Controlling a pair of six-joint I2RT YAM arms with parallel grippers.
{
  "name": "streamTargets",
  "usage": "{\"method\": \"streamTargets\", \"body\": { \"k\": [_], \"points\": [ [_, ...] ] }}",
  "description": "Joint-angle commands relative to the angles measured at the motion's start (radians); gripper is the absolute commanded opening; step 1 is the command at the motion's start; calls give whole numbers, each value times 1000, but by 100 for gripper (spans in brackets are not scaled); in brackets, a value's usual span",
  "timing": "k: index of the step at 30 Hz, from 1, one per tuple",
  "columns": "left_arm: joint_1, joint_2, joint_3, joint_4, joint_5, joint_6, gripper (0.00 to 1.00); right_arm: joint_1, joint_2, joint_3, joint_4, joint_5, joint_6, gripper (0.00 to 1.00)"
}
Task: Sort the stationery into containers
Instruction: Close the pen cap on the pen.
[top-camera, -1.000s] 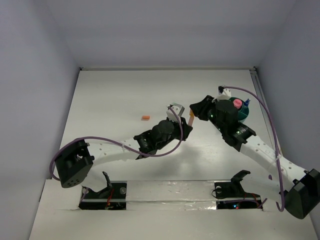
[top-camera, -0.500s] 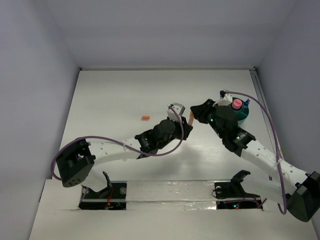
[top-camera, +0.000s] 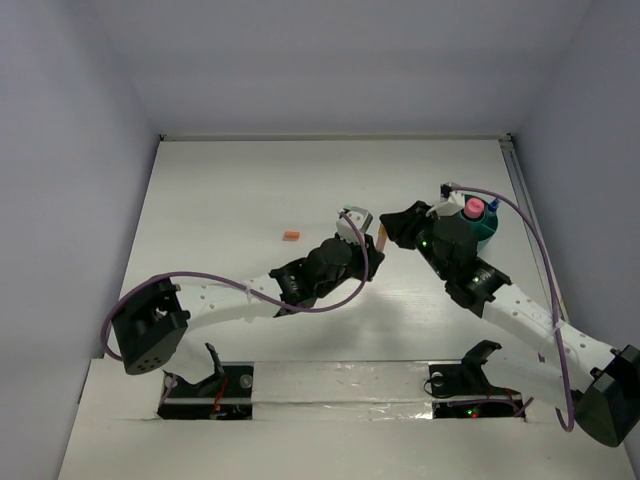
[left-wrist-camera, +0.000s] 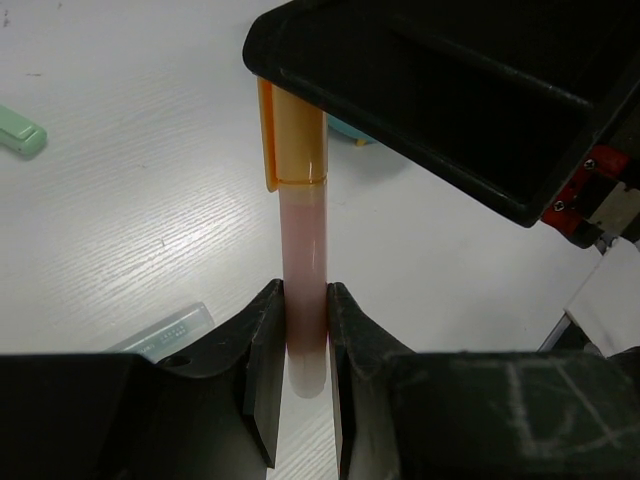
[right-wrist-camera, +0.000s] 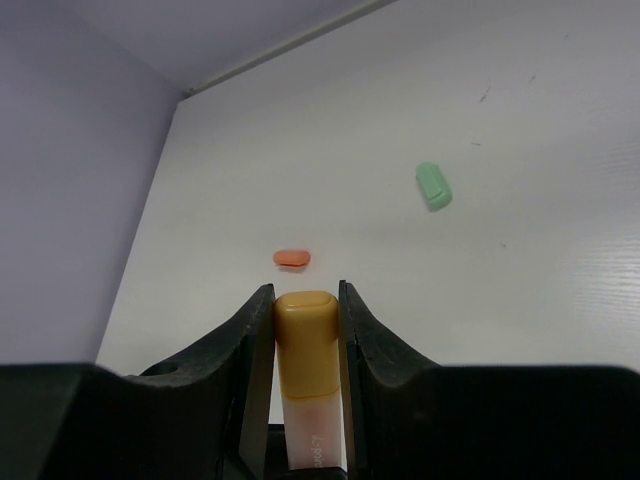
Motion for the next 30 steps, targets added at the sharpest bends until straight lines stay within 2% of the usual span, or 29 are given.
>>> {"method": "streamTargets", "body": {
  "k": [1,13,21,26,30],
  "points": [
    [32,-68,100,107,-48,52,0,37,-17,-49,-6,-129,39,1],
    [71,-108,202,75,-36,100,0,76,-40,-158,0,-154,78,0],
    [71,-76,281,79,-16,100,0,179,-9,-194,35,-146,112,0],
    [133,-106,290,55,-13,129,0,179,-15,-185,4,-245,99,0],
    [147,-129,294,52,9,138,0,179,-7,-182,-38,-269,84,0]
  ]
}}
